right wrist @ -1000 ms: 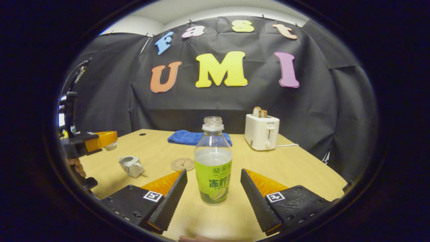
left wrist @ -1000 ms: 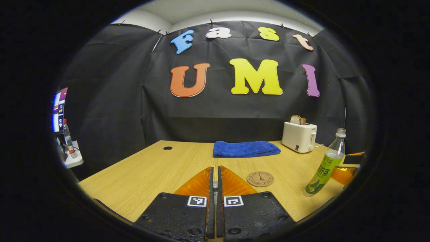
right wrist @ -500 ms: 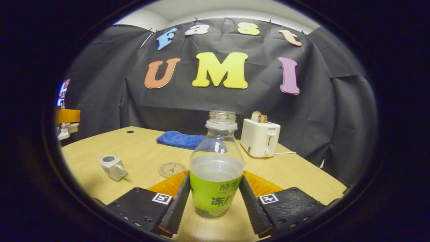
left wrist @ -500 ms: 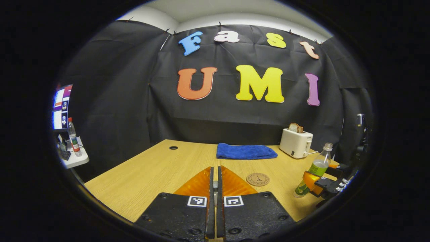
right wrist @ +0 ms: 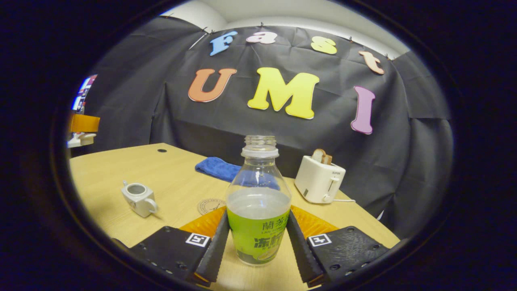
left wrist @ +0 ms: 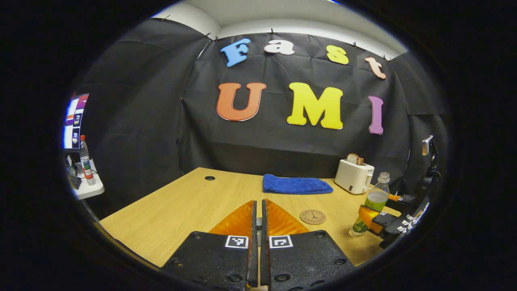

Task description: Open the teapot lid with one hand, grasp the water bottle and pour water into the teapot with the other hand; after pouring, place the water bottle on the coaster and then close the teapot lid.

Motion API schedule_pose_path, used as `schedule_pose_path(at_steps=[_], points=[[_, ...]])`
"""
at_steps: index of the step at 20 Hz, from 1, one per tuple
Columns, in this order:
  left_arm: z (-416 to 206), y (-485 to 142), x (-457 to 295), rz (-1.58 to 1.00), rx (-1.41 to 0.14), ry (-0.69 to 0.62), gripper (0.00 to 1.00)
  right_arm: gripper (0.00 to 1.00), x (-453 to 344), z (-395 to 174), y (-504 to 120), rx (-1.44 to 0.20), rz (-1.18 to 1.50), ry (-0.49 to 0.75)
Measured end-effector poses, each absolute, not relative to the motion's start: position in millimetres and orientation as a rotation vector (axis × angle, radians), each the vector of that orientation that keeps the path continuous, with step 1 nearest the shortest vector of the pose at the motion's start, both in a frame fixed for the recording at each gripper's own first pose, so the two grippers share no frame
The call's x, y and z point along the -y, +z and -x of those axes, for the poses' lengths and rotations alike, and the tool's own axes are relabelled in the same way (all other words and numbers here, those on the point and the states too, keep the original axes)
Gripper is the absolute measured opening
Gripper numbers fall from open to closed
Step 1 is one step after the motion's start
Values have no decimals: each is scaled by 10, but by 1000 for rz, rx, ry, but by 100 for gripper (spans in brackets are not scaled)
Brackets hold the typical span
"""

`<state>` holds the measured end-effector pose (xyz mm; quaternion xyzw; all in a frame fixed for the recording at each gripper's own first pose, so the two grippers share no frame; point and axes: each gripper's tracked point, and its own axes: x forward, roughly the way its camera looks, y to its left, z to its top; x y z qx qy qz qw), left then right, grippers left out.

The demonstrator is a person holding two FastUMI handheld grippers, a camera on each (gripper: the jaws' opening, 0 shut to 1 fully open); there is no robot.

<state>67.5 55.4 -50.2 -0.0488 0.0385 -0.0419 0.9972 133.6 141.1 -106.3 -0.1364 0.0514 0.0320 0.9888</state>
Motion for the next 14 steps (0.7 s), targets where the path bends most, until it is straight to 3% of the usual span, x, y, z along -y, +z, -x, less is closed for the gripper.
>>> schedule_pose_path(at_steps=[14], points=[[-626,-548,-878,93,-104,-75,5,73,-1632,-1496,-914,-109,775,8]])
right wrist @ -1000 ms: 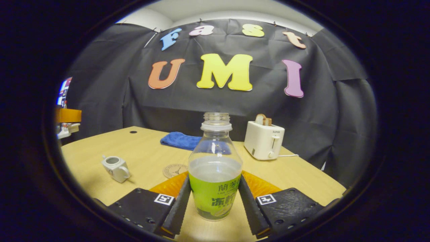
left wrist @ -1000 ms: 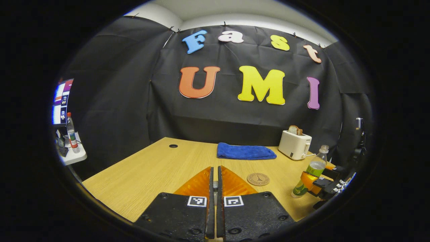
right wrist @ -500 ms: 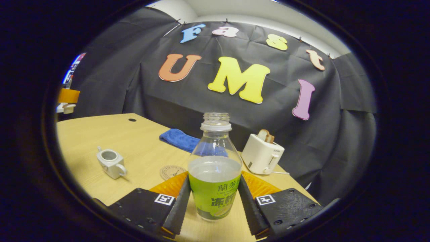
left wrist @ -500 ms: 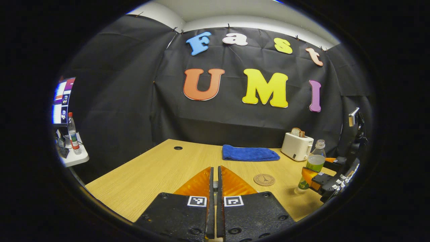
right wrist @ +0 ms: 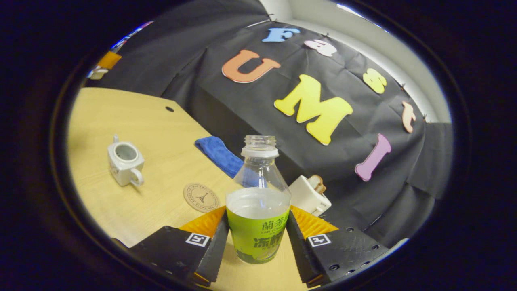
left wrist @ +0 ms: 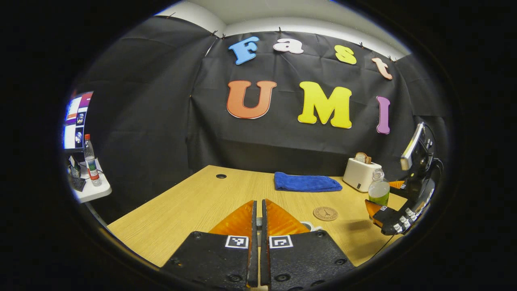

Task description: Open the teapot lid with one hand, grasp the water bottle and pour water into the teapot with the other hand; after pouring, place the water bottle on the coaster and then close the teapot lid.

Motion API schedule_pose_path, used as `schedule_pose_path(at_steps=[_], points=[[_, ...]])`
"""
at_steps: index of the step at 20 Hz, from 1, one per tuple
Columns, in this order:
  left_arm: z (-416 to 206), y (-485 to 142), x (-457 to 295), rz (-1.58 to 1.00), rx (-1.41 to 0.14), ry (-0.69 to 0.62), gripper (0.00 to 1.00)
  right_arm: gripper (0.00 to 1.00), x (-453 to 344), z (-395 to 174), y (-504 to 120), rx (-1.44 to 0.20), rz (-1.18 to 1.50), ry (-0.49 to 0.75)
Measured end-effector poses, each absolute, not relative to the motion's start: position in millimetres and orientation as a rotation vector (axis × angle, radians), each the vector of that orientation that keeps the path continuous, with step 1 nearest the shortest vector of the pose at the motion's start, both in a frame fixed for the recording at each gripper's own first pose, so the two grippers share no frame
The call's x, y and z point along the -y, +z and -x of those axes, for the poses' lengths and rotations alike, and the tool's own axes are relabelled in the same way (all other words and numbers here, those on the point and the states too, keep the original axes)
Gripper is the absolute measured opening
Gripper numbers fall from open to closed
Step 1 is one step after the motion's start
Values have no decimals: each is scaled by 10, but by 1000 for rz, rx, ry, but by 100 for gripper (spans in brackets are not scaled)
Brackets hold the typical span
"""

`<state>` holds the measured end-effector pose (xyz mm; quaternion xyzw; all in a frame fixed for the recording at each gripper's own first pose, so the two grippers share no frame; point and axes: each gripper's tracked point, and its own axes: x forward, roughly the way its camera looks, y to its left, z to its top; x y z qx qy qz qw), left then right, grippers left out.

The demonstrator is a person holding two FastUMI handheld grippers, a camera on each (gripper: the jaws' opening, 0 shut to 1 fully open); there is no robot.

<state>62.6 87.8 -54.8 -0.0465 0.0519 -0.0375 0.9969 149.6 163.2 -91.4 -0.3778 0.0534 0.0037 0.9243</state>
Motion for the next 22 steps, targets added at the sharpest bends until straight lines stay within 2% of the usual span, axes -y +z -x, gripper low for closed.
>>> schedule_pose_path(at_steps=[8,16,22], points=[[-598,-566,-969,87,-109,-62,4,74,-2005,-1626,-1017,-60,1177,-15],[-606,-641,-1102,113,-142,-50,4,74,-2417,-1568,-929,125,1574,-65],[-611,-728,-1289,127,-166,-20,5,74,-2533,-1601,-950,183,1715,-82]])
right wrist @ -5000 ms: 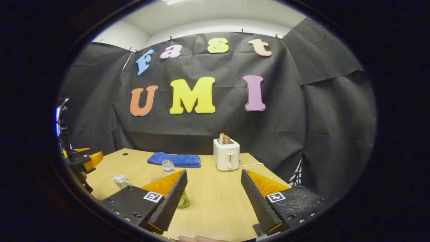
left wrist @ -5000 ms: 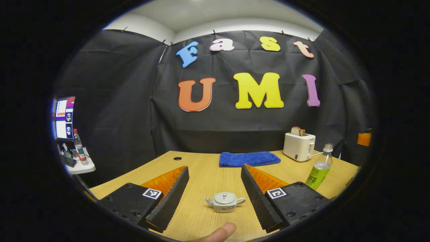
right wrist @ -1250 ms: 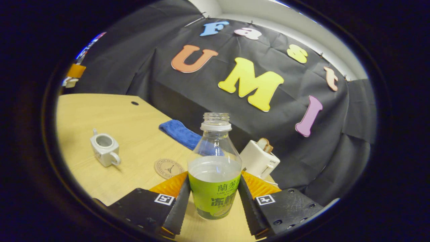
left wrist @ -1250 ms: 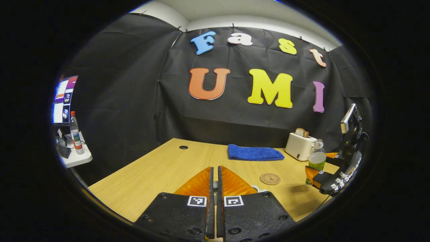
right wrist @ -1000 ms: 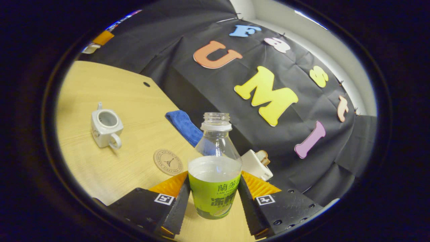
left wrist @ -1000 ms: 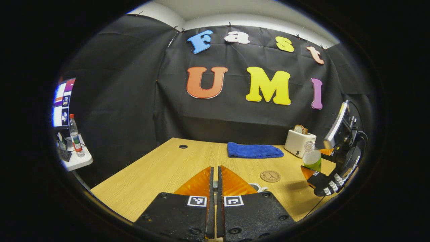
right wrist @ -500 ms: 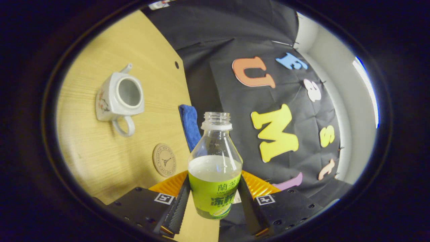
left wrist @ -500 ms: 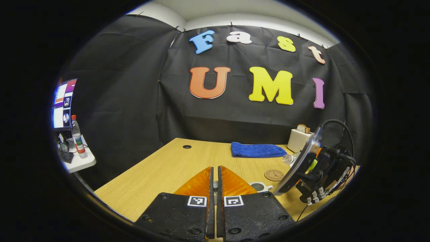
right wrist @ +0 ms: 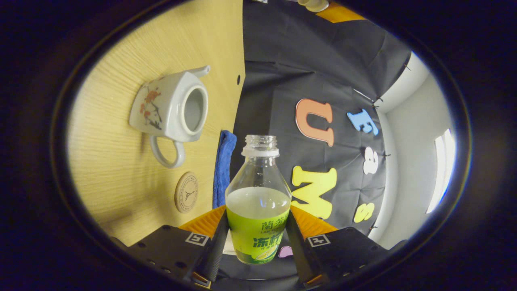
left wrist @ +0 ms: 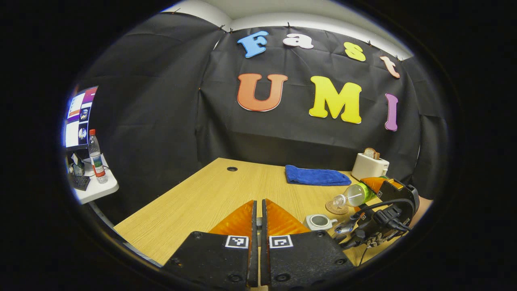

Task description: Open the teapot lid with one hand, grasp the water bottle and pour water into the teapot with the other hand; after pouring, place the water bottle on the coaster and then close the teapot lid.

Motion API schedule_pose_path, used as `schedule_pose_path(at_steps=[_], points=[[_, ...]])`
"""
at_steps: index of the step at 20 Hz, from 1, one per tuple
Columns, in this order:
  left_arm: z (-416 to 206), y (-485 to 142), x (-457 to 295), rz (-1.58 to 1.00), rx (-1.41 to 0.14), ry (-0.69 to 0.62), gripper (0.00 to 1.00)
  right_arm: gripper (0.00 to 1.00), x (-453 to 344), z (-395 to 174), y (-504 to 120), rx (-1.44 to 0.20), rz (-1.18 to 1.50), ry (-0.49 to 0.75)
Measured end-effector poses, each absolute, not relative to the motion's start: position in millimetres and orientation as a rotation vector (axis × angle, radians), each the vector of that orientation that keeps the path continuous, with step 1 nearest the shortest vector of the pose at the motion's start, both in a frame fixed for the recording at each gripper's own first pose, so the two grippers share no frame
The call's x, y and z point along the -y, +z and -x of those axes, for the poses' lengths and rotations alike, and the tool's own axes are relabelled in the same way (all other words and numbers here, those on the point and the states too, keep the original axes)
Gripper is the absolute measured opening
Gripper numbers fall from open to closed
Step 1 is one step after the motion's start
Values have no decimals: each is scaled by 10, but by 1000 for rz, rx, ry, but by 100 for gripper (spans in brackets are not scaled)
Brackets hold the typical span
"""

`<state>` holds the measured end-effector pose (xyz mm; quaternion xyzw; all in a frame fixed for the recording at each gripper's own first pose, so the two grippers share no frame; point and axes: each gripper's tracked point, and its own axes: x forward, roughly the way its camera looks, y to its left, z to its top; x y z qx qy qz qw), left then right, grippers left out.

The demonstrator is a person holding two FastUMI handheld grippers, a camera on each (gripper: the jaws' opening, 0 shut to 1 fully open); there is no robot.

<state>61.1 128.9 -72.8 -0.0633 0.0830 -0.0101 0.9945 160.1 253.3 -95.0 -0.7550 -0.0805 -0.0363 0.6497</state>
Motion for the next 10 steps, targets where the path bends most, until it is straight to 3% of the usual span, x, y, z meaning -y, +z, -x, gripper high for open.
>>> schedule_pose_path(at_steps=[10], points=[[-612,-772,-1299,122,-186,-42,5,74,-2699,-1537,-849,350,1942,-113]])
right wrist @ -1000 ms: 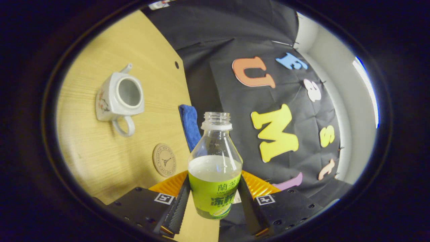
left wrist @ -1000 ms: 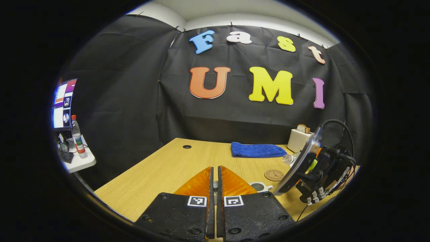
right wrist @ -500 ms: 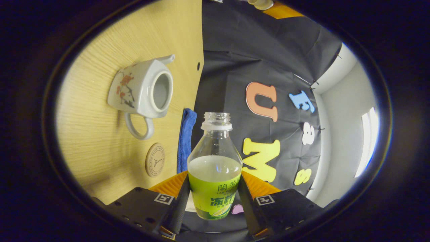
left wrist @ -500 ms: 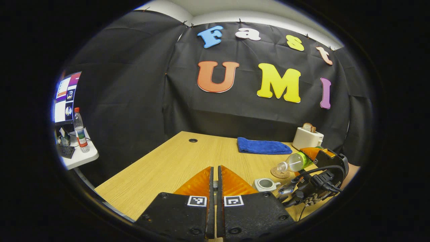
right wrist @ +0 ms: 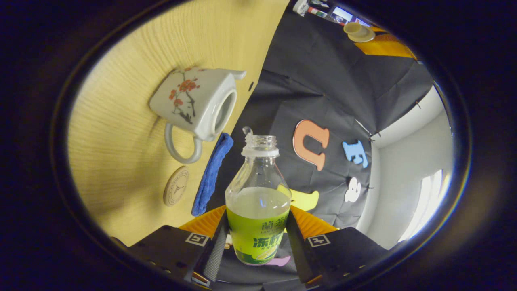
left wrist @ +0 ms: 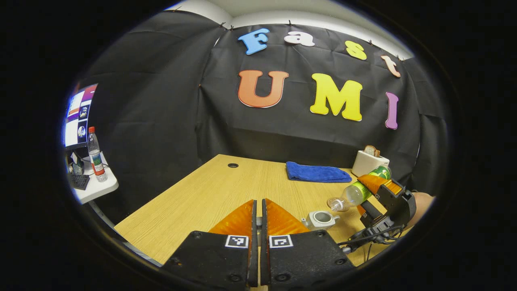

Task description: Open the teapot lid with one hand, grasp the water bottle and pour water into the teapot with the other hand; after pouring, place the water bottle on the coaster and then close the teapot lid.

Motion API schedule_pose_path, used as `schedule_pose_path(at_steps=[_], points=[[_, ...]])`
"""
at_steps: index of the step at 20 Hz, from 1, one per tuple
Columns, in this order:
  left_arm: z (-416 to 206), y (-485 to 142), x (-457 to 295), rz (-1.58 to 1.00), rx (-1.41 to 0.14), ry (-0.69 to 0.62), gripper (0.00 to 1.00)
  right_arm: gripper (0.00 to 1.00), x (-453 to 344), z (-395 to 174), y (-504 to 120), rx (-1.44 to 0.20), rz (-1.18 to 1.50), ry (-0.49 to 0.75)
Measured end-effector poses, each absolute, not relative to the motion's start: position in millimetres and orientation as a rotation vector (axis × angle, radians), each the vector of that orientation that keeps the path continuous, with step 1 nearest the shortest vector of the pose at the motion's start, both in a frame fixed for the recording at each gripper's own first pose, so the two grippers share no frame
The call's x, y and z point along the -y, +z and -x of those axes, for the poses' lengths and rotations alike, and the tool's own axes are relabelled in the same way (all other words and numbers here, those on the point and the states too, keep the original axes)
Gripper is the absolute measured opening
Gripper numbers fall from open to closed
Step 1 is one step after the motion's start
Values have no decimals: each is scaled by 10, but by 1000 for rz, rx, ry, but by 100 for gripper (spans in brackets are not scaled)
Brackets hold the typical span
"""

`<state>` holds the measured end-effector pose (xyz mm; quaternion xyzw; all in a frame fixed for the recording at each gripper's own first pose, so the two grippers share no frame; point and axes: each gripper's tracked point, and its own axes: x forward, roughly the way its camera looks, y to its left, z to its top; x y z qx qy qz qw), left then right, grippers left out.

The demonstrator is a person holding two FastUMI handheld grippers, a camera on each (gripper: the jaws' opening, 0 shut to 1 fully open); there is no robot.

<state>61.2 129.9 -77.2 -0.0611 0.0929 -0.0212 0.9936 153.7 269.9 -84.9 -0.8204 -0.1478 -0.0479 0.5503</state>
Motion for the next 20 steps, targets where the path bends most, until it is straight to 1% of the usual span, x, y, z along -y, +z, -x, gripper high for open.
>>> schedule_pose_path(at_steps=[2,5,7,9,14,20], points=[[-608,-767,-1288,117,-182,-48,5,72,-2727,-1530,-823,379,1966,-123],[-602,-776,-1257,106,-184,-57,5,74,-2763,-1499,-792,413,2000,-137],[-605,-762,-1232,98,-181,-63,5,72,-2794,-1471,-783,434,2021,-145],[-605,-741,-1208,86,-172,-70,5,74,-2801,-1451,-753,446,2047,-151],[-594,-714,-1158,72,-160,-86,5,73,-2848,-1417,-662,484,2132,-181],[-589,-711,-1151,21,-157,-77,5,73,-2984,-1416,-503,560,2195,-213]])
